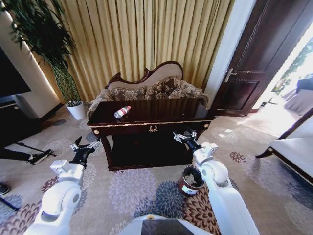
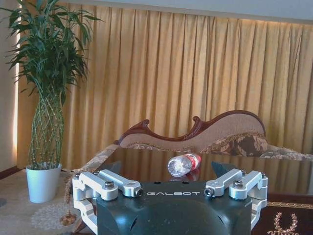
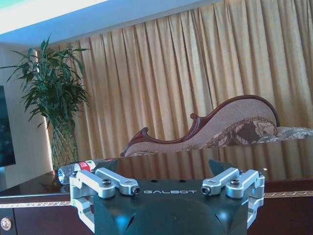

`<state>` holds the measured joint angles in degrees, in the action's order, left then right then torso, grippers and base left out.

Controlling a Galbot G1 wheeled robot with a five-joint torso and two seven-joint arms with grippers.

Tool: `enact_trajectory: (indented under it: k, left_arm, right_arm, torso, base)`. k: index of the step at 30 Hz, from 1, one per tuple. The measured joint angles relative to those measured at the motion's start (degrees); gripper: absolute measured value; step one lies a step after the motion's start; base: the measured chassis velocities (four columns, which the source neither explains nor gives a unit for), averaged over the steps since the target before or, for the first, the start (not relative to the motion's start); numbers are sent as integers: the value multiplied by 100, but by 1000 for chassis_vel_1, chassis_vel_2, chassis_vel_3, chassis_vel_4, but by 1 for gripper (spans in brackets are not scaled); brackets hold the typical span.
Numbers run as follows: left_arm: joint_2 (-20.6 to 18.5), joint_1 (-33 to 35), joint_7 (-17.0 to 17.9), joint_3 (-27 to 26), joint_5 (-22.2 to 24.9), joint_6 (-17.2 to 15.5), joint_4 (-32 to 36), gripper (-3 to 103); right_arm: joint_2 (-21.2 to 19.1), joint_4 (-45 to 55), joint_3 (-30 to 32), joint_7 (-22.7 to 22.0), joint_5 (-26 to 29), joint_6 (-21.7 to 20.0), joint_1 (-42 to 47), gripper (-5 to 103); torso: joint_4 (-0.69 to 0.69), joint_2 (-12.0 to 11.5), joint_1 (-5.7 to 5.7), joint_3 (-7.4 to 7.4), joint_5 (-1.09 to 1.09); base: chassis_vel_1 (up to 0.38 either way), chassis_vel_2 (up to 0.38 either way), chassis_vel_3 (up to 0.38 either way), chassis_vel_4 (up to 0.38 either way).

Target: Move to the front of the table and place the trash on the table into the trash bin.

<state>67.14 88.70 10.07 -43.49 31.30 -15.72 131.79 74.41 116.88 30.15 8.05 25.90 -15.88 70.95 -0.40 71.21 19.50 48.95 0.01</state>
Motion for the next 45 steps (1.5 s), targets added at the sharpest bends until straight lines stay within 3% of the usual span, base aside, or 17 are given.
enact_trajectory:
  k: [45]
  left_arm:
    - [-80,41,-293,-59,71,151,-98,100]
  right_arm:
    - [65,-121,-81,0,-81,59,-41,100]
  torso:
    - [0,0,0,0,0]
  base:
    - [-61,64,65,-64]
